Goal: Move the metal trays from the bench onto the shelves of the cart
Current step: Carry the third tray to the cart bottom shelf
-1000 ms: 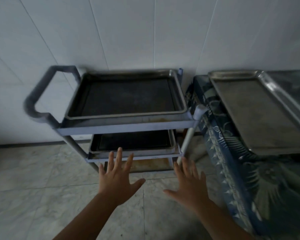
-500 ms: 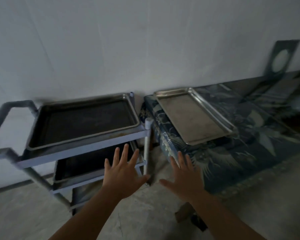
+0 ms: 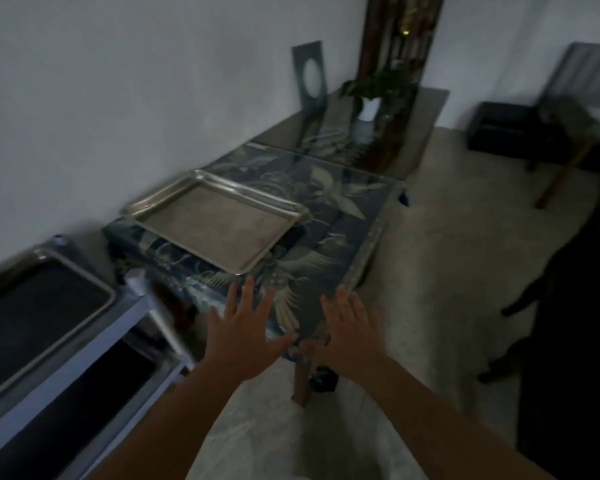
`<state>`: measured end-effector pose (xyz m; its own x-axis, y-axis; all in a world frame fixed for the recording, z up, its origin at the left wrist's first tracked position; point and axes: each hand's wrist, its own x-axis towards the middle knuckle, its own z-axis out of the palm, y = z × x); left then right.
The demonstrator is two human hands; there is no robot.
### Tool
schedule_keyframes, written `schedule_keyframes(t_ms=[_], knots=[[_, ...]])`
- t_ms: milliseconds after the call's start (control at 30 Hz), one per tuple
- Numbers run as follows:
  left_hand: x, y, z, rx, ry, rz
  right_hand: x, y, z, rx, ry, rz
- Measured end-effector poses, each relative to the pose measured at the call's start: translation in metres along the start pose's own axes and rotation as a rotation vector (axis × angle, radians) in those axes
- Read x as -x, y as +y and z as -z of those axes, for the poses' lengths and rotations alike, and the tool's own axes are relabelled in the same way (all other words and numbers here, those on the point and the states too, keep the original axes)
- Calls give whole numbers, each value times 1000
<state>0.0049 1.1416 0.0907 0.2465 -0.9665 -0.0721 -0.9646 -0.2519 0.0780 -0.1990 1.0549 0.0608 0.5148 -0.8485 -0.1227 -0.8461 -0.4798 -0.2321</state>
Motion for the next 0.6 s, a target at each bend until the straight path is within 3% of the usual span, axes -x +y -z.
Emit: schedule_keyframes(t_ms=[233,600], knots=[[-74,88,6,-72,-41,-172,-4,101,16,-42,59,-150],[-160,211,5,21,-106,-113,-61,261,49,-18,59,-159]])
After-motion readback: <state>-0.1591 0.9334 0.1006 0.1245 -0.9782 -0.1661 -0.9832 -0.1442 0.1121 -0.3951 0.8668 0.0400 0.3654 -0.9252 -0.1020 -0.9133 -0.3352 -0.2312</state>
